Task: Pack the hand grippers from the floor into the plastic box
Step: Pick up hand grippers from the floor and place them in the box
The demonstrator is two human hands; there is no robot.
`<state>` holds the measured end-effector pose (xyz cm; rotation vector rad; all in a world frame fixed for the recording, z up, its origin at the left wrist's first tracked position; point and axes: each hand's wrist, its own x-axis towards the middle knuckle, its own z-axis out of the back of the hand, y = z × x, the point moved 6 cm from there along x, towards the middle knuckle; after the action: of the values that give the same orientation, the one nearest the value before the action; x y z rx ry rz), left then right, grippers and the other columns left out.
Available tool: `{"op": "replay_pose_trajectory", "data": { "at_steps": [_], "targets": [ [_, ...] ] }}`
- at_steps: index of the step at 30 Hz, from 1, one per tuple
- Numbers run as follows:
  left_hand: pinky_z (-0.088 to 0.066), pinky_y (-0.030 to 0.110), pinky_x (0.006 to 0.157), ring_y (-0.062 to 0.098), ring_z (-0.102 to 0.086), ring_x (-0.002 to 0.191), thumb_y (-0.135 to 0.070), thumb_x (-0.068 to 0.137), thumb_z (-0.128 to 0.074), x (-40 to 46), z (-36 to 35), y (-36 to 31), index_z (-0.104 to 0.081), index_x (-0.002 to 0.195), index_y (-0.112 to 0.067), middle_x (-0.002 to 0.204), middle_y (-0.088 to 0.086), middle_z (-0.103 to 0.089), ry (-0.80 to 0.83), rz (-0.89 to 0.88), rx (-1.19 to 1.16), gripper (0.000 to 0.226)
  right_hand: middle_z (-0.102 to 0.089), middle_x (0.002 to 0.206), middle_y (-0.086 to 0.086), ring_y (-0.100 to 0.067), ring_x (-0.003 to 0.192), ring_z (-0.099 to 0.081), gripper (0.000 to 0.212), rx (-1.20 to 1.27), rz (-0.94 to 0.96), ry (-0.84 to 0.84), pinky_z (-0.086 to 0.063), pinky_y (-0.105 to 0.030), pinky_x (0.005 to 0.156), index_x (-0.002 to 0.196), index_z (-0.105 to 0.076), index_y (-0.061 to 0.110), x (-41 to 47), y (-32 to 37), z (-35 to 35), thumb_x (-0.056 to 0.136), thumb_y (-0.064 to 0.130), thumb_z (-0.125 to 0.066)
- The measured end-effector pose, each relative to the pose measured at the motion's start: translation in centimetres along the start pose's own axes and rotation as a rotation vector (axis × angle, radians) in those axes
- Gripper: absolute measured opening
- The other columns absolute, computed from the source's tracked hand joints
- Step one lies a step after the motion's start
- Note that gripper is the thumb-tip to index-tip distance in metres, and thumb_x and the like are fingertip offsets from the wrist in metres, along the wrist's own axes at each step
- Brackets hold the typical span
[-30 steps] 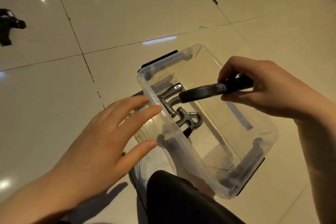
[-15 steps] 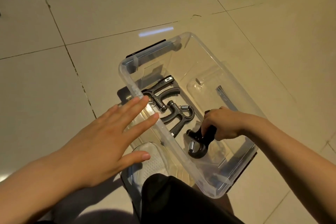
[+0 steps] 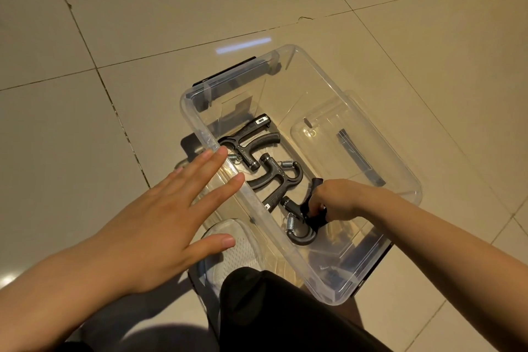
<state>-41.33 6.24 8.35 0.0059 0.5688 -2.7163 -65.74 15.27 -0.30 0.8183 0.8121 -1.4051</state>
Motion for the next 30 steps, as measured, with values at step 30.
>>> {"op": "replay_pose_trajectory", "data": {
  "at_steps": [30],
  "targets": [
    [-0.008, 0.034, 0.109, 0.018, -0.002, 0.144, -0.066, 0.092, -0.02, 0.1, -0.1, -0.2, -0.012, 0.149, -0.028, 0.158, 0.005, -0.003, 0.015, 0.01, 0.08, 0.069, -0.065, 0.1, 0.003, -0.018, 0.096, -0.057, 0.022, 0.05, -0.017, -0.038, -0.049, -0.031, 0.083, 0.106, -0.065, 0.024, -1.7, 0.6, 0.9, 0.083, 0.026, -0.067]
  ]
}}
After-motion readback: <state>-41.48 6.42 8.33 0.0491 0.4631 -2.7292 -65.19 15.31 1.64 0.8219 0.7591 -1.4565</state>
